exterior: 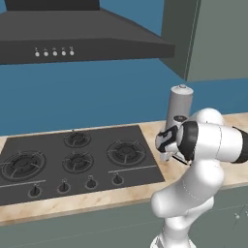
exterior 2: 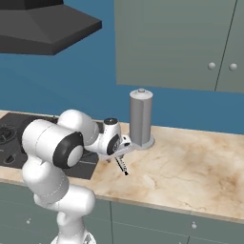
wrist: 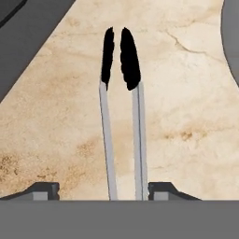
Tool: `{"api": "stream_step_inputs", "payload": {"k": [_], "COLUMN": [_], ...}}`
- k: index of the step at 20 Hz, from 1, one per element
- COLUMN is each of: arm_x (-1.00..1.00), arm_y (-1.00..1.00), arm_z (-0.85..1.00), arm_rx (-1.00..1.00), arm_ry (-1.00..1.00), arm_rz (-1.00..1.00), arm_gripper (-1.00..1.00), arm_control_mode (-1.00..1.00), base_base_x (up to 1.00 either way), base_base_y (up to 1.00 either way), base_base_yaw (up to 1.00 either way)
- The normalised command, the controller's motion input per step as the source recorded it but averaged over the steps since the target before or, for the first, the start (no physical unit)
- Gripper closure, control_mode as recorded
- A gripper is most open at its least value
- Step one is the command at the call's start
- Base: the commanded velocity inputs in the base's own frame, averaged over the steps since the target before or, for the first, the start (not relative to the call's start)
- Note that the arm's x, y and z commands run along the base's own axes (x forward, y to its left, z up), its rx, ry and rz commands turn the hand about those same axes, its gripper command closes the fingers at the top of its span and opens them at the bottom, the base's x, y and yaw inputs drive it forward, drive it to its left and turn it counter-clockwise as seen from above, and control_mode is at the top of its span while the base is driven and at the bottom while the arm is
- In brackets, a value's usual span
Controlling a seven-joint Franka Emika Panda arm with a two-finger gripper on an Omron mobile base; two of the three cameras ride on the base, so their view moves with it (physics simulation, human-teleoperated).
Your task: Pick up the tongs from the counter and place them near the plate next to the oven.
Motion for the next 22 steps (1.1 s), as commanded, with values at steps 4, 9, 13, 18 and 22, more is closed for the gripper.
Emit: {"api": "stream_step_inputs", "payload": {"k": [4, 9, 13, 18, 22], "arm_x": [-0.14, -0.28, -0.35, -0.38, -0.48], "arm_y": [-0.28, -0.16, 0.0, 0.06, 0.06], "arm_z": [-0.44, 0.13, 0.56, 0.69, 0.57], "arm_rx": [0.0, 0.07, 0.01, 0.0, 0.0], "arm_ry": [0.06, 0.0, 0.0, 0.0, 0.0], "arm_rz": [0.13, 0.11, 0.09, 0.06, 0.03], "arm_gripper": [1.0, 1.0, 1.0, 1.0, 1.0], "arm_control_mode": [-1.0, -1.0, -1.0, -1.0, -1.0], "base_base_x": [0.0, 0.0, 0.0, 0.0, 0.0], "base_base_y": [0.0, 0.0, 0.0, 0.0, 0.0], "base_base_yaw": [0.0, 0.0, 0.0, 0.0, 0.0]}}
